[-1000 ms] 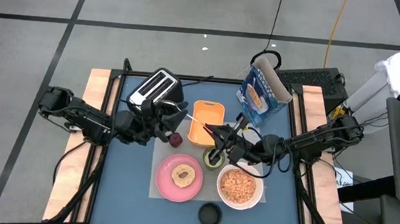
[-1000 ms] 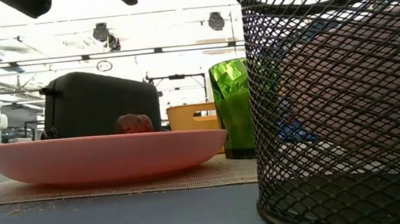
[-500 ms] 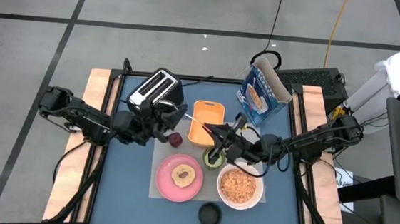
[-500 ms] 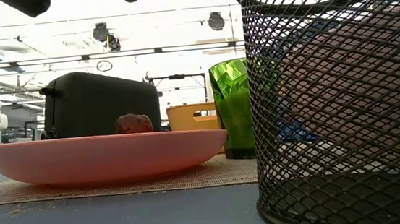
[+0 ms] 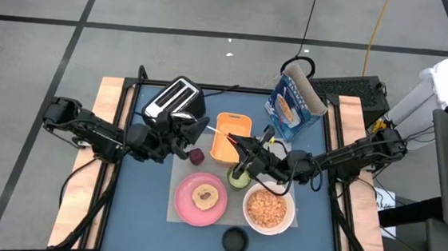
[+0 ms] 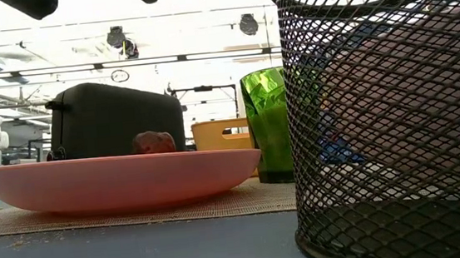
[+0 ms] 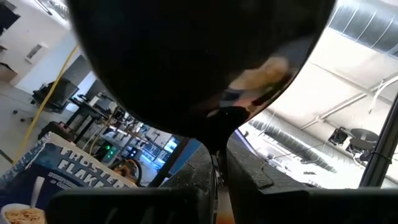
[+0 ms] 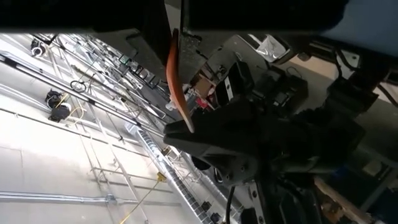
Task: Arrange a breakfast setting
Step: Put the orange spoon on the right side of the gray table mat
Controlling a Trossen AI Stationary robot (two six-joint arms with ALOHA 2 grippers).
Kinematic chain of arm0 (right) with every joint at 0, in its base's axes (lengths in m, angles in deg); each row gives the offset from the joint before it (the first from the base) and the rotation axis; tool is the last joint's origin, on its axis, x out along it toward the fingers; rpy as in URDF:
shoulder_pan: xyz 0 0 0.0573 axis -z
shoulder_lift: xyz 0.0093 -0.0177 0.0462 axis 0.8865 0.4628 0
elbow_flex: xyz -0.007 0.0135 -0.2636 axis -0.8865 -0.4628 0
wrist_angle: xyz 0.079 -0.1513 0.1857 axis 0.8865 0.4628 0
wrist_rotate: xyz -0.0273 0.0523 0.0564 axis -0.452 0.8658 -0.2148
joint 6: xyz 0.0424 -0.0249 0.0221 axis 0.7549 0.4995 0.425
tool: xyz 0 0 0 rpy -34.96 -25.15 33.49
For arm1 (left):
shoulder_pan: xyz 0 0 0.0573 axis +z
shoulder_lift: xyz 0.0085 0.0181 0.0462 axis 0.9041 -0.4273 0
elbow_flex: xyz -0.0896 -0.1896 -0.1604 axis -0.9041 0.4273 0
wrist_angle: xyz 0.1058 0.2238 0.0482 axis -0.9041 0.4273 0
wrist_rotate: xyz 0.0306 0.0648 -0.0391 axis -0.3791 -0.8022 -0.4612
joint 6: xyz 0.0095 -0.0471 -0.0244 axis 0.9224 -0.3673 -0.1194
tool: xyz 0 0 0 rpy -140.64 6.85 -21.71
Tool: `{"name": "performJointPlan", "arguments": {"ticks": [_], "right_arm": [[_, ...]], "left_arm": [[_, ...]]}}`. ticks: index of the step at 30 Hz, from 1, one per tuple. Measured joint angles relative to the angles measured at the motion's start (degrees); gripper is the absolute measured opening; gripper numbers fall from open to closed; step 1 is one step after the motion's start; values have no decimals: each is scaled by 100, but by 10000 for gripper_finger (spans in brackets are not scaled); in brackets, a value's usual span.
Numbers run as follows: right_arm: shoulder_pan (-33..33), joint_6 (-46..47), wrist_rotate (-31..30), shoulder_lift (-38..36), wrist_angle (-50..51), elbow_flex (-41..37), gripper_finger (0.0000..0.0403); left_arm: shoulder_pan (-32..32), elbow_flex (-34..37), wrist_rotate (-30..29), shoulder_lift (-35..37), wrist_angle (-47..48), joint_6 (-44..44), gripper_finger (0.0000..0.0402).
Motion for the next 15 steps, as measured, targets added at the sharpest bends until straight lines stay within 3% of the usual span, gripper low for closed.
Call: {"name": "performJointPlan", "arguments": {"ticks": [7, 15], "right_arm": [[-1, 1, 17, 0, 58, 0, 20], [-15, 441, -517, 2, 209, 2, 112]], "left_arm": [[2, 0, 2, -6, 24, 13, 29], [5, 9, -28, -19, 65, 102, 29]]}}
